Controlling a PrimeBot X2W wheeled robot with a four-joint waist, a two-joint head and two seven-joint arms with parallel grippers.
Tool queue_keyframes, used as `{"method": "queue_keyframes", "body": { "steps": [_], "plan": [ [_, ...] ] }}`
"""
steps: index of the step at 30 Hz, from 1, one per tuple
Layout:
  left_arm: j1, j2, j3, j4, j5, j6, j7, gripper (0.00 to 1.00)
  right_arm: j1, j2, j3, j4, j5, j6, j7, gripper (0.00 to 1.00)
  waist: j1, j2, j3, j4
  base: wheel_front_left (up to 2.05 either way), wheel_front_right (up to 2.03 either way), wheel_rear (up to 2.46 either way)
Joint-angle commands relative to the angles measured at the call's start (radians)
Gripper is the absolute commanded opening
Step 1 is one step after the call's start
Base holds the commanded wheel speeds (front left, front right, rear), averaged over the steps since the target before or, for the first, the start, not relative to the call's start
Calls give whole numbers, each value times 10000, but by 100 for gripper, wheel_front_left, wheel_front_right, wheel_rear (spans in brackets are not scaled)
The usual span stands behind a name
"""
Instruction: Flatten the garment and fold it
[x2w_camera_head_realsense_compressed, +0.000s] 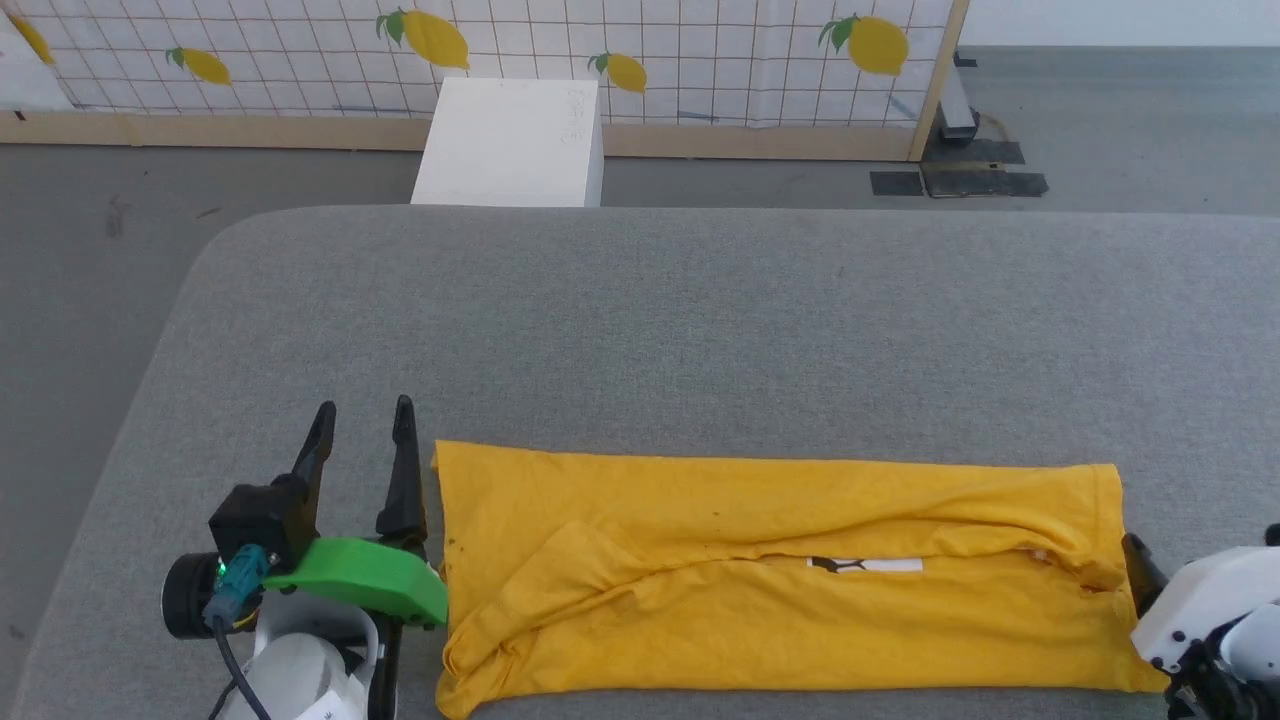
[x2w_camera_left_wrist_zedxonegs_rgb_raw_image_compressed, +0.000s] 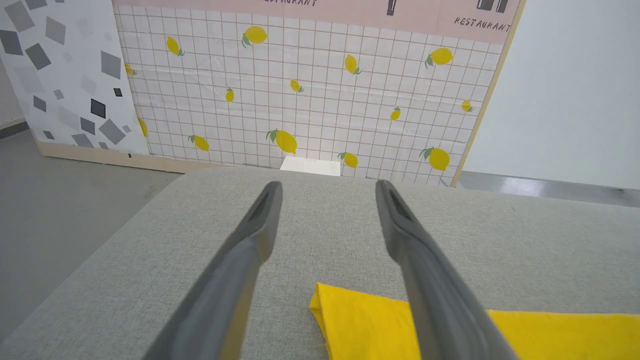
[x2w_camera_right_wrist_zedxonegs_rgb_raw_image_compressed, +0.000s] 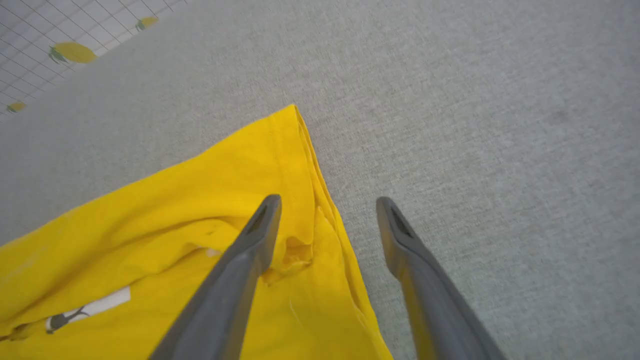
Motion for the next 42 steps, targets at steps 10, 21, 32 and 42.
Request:
{"method": "queue_keyframes", "body": {
  "steps": [10,21,32,42],
  "plan": [
    [-116,-650,702,462,1003,-788,-47,100,-1103,42,50,2228,-1056,-13,1483,100,0,0,38,14,0,0,0],
    [-116,-973,1173,711,1462,-1280,-47,100,-1164,-21,491,2224,-959,-13,2195,0,0,0,83,-18,0,0,0],
    [-174,-1175,1434,837,1782,-1603,-47,100,-822,-951,-1181,1720,-2452,-13,870,0,0,0,240,-40,0,0,0],
    [-257,-1306,1562,890,1978,-1790,-47,100,-645,-1061,-2589,1362,-3737,-13,7,0,0,0,329,3,0,0,0]
  ]
}}
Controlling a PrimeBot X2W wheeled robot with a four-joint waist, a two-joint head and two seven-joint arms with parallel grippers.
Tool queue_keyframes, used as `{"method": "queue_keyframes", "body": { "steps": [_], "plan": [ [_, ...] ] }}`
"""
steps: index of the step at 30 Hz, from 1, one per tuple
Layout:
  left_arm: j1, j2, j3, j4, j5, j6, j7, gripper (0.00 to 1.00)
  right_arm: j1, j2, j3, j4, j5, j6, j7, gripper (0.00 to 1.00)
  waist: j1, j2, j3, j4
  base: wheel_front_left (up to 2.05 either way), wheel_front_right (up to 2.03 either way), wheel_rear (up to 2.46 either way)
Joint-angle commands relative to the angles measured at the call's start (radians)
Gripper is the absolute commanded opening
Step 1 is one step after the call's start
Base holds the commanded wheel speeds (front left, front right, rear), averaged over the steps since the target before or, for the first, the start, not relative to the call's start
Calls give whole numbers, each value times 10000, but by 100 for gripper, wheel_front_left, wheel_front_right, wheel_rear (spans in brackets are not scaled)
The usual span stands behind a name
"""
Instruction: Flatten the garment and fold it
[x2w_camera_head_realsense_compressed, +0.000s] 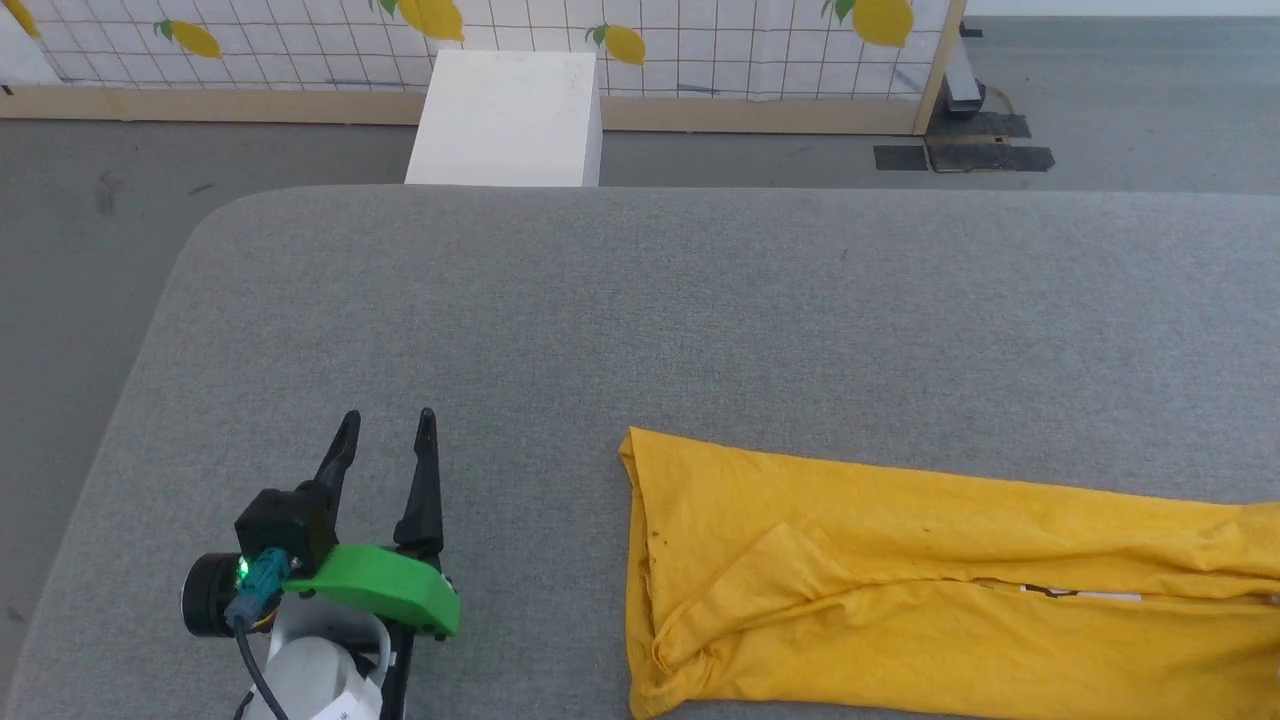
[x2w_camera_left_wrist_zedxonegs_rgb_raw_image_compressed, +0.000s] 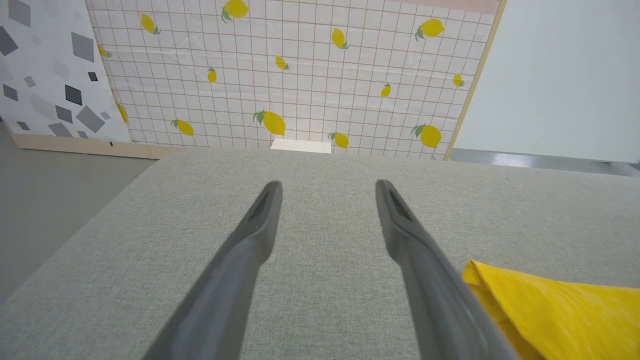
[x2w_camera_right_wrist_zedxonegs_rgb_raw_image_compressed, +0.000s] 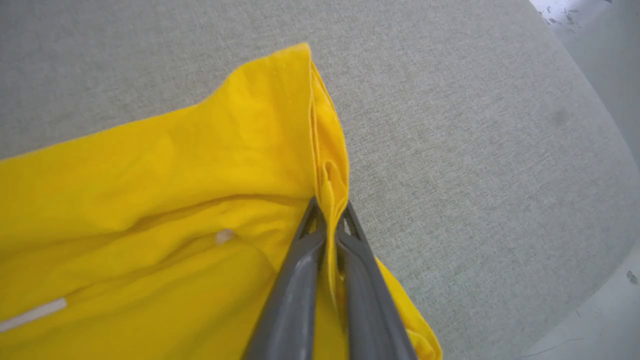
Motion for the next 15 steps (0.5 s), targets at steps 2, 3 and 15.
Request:
{"method": "queue_keyframes", "body": {
  "steps": [2,3,15],
  "plan": [
    [-171,-75,37,34,206,-74,-47,100,240,59,82,-373,-22,-19,4,0,0,-1,-40,18,0,0,0],
    [-154,-86,52,33,229,-85,-47,100,346,88,211,-600,41,-19,52,0,0,-1,-65,25,0,0,0],
    [72,-156,211,22,457,-218,-47,100,2624,731,4983,-8223,2200,-19,3872,0,0,-1,-320,-46,0,0,0]
  ]
}}
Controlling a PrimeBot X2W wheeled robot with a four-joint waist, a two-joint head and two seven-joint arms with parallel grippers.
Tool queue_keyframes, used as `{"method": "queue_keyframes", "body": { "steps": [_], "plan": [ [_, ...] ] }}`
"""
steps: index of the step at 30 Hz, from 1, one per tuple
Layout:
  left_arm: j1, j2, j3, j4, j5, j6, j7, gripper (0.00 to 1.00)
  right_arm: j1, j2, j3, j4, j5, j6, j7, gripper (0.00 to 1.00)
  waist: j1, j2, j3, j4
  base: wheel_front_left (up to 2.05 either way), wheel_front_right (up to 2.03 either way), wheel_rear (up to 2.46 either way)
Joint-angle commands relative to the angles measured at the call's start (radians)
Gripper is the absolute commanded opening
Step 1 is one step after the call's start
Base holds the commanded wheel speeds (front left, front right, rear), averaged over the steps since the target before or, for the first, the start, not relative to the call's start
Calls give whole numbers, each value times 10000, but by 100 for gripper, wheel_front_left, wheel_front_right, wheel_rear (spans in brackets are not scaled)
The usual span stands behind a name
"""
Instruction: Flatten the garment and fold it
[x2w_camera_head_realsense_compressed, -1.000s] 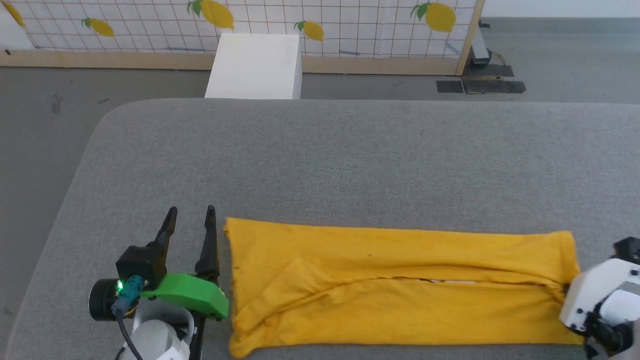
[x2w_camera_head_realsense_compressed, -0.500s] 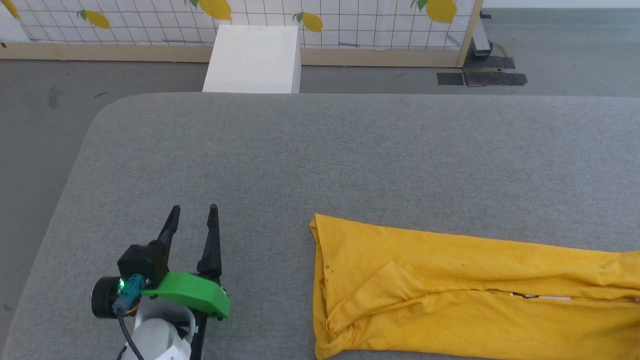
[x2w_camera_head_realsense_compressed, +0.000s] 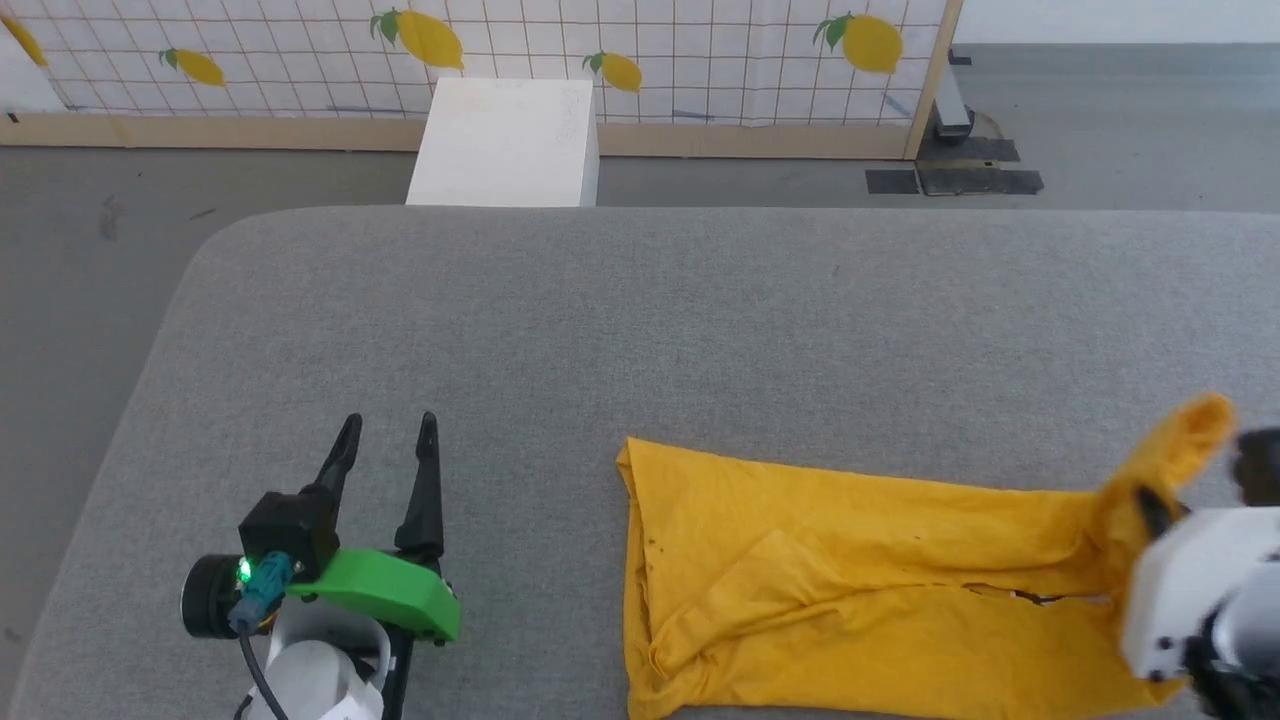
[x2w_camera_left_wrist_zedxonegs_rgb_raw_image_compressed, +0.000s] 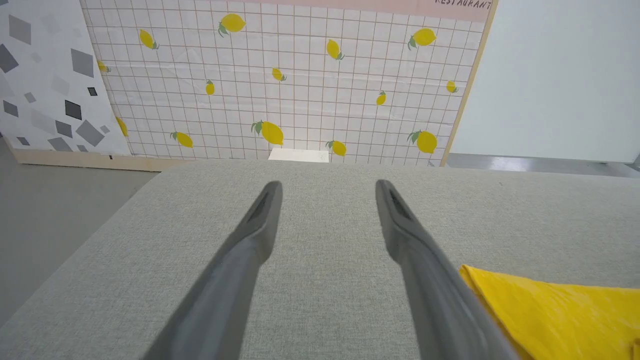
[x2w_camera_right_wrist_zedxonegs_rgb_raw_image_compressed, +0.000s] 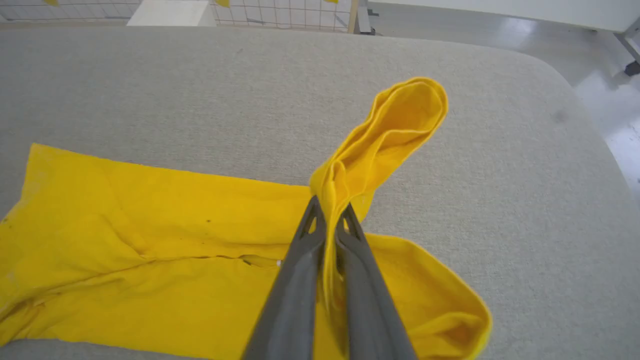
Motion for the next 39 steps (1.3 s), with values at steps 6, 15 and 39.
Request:
{"method": "queue_keyframes", "body": {
  "steps": [6,15,39],
  "plan": [
    [-85,-93,-4,31,96,-95,-49,100,-543,-489,3145,-1012,33,-13,686,0,0,0,57,128,0,0,0],
    [-286,-157,-88,70,97,-176,-49,100,-2490,-76,6690,1802,122,-13,-91,0,0,0,383,560,0,0,0],
    [-354,-258,26,167,181,-255,-49,100,-3784,339,6814,4581,3474,-13,-5162,100,0,0,430,539,0,0,0]
  ]
}}
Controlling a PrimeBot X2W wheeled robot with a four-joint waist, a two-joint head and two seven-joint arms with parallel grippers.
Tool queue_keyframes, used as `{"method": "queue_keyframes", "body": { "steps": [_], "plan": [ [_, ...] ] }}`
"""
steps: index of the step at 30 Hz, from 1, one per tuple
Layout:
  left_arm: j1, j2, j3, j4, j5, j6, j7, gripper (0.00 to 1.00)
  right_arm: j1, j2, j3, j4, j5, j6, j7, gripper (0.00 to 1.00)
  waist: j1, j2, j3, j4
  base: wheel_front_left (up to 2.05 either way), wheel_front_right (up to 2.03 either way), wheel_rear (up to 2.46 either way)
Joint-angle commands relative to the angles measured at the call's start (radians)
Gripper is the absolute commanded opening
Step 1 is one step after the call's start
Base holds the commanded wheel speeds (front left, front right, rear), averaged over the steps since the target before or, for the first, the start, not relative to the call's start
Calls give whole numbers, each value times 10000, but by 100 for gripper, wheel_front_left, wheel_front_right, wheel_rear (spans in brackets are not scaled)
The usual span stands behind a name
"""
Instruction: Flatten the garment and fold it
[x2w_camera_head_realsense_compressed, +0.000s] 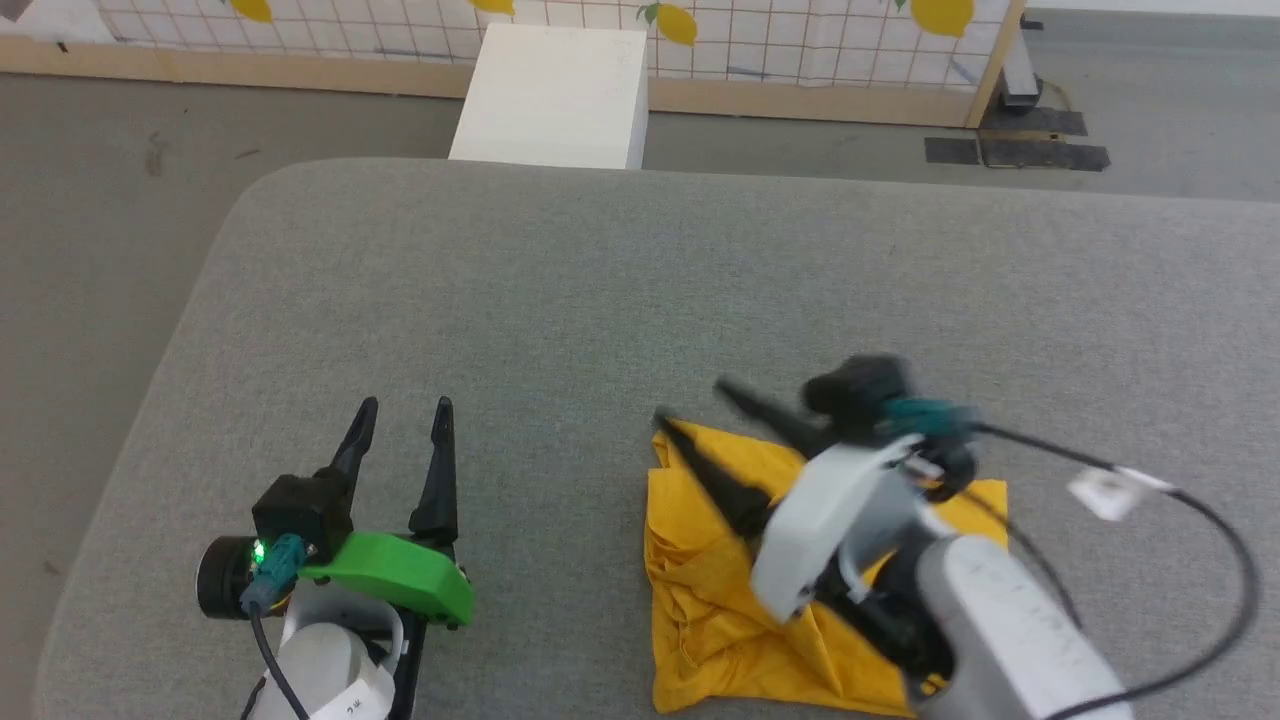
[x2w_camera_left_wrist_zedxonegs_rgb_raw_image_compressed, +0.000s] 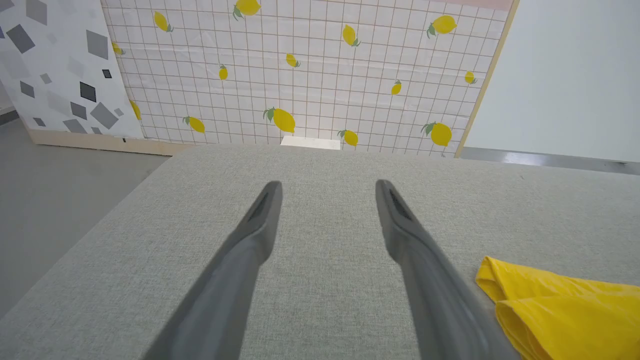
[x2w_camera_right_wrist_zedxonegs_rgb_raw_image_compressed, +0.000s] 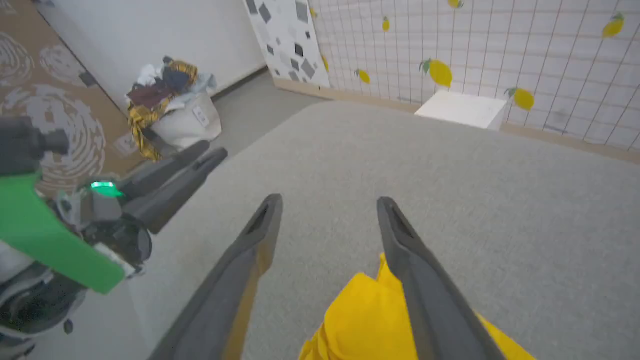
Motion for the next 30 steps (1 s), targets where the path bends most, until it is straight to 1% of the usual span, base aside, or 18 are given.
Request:
{"method": "queue_keyframes", "body": {
  "steps": [1,2,5,8,11,13,15,19,23,26,30],
  "plan": [
    [-8,-52,40,-47,97,-35,-47,100,-30,1,-347,-384,90,-13,-564,100,0,0,-104,-112,0,0,0],
    [24,-54,52,-81,106,-34,-47,100,123,1,-785,-757,114,-13,-1111,100,0,0,-130,-163,0,0,0],
    [122,-61,94,-164,109,-30,-47,100,804,2,-2153,-1584,33,-13,-2291,100,0,0,-218,-299,0,0,0],
    [188,-67,130,-218,102,-28,-47,100,1651,2,-3510,-1964,331,-13,-2991,100,0,0,-272,-396,0,0,0],
    [250,-74,170,-285,91,-22,-47,100,2523,2,-4737,-1643,869,-13,-3315,100,0,0,-294,-492,0,0,0],
    [266,-78,175,-312,84,-24,-47,100,2912,2,-5306,-1164,1226,-13,-3318,100,0,0,-286,-533,0,0,0],
    [274,-81,183,-329,79,-27,-47,100,3158,2,-5644,-554,1598,-13,-3156,100,0,0,-276,-566,0,0,0],
    [277,-87,193,-340,75,-32,-47,100,3244,2,-5792,716,2320,-13,-2502,100,0,0,-241,-597,0,0,0],
    [264,-91,171,-299,71,-41,-47,100,3035,2,-5671,1775,2697,-13,-1785,100,0,0,-221,-558,0,0,0],
    [264,-94,141,-248,61,-48,-47,100,2840,2,-5437,2437,2935,-13,-1218,100,0,0,-220,-499,0,0,0],
    [270,-97,93,-188,50,-55,-47,100,2572,3,-5146,3327,2930,-13,-499,100,0,0,-252,-392,0,0,0]
  ]
}}
